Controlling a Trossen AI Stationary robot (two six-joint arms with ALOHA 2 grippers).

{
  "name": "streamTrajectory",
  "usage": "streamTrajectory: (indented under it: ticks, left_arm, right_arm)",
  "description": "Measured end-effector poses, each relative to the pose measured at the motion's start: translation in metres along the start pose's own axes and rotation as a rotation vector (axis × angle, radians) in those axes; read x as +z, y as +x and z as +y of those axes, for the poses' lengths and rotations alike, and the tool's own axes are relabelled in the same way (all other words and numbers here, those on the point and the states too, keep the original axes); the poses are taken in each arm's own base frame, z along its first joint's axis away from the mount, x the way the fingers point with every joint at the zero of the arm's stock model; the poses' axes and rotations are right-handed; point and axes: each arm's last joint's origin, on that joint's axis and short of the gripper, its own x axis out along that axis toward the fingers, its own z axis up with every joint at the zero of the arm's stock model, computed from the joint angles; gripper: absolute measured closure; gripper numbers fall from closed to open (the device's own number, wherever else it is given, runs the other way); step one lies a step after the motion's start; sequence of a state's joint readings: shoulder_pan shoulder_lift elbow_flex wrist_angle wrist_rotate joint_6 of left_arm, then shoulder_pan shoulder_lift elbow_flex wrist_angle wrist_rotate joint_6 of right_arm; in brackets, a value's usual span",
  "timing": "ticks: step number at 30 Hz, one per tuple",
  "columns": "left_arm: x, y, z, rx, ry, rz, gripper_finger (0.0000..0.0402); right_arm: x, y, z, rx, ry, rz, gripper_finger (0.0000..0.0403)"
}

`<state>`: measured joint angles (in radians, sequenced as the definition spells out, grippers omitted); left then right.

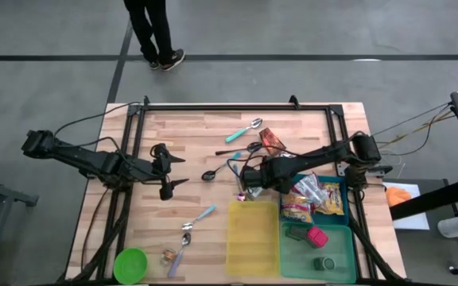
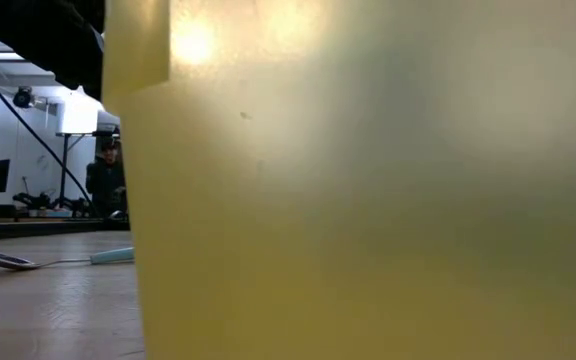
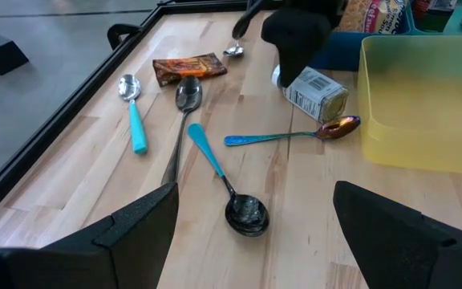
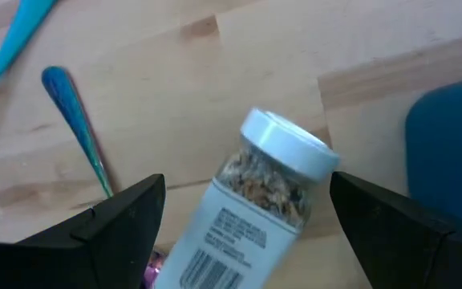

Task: Pick & Place Food Item
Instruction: Put the white seasoning bottle into the green bin

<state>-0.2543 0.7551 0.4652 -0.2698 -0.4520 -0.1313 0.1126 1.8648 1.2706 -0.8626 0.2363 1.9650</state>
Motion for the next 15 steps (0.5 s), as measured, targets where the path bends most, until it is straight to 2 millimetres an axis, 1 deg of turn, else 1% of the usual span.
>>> streamTrajectory:
  ticks: [4,8,15]
  left_arm:
    - [0.000,0.000,0.000,0.000,0.000,0.000,0.0066]
    - [0.000,0.000,0.000,0.000,0.000,0.000,0.0066]
    - [0.000,0.000,0.000,0.000,0.000,0.000,0.0066]
  right_arm:
    - [0.005,0.008,-0.002,-0.004,0.007,-0.004,0.0051]
    - [0.012,0.014,-0.001,0.004,-0.059,-0.006,0.0051]
    - [0.024,0.017,0.006,0.021,-0.142,-0.007,0.0051]
